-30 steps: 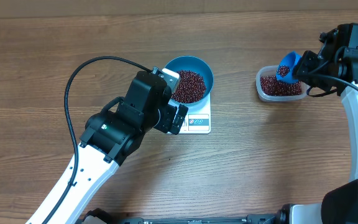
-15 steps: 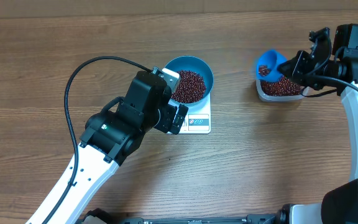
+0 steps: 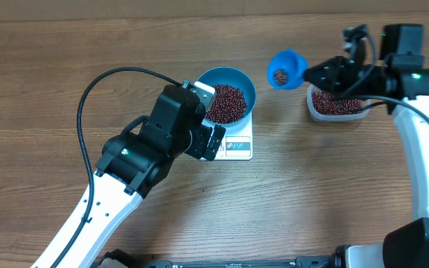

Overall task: Scoop item into bowl and weigh 150g on scale
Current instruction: 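Carry the scoop over the teal bowl with the right gripper, then hold the scoop tilted over the bowl, shaking beans in slowly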

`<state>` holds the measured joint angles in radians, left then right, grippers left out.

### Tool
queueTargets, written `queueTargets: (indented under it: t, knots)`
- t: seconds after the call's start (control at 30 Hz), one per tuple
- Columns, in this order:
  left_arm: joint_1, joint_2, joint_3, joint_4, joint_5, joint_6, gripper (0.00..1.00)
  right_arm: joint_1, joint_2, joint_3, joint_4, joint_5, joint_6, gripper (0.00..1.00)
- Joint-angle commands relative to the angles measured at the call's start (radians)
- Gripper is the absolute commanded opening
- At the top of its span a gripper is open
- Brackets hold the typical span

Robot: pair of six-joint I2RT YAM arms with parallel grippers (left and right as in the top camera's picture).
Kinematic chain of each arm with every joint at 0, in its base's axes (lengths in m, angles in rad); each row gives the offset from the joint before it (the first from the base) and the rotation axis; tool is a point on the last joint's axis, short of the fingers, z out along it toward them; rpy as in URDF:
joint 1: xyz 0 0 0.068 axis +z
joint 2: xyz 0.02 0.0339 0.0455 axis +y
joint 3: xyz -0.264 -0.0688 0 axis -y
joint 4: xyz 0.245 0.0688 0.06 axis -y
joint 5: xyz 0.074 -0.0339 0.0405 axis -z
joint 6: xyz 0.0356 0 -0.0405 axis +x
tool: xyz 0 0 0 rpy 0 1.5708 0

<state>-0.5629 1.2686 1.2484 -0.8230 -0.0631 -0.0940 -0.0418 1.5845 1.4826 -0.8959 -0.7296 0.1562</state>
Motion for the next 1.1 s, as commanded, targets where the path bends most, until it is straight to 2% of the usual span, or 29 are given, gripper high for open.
queueTargets:
  t: [0.0, 0.3, 0.43, 0.57, 1.07]
  knots:
    - [0.0, -0.01, 0.023, 0.001, 0.012, 0.02, 1.0, 0.083, -0.019, 0.005, 0.041, 0.029, -0.008, 0.04]
    - [0.0, -0.01, 0.023, 0.0, 0.013, 0.02, 0.99, 0.294, -0.019, 0.005, 0.088, 0.434, -0.012, 0.04]
    - [0.0, -0.01, 0.023, 0.001, 0.012, 0.02, 0.99, 0.388, -0.019, 0.005, 0.096, 0.525, -0.103, 0.04]
    - [0.0, -0.01, 0.023, 0.001, 0.012, 0.02, 1.0, 0.456, -0.019, 0.005, 0.11, 0.646, -0.107, 0.04]
    - [0.0, -0.01, 0.023, 0.001, 0.012, 0.02, 1.0, 0.506, -0.019, 0.005, 0.097, 0.688, -0.109, 0.04]
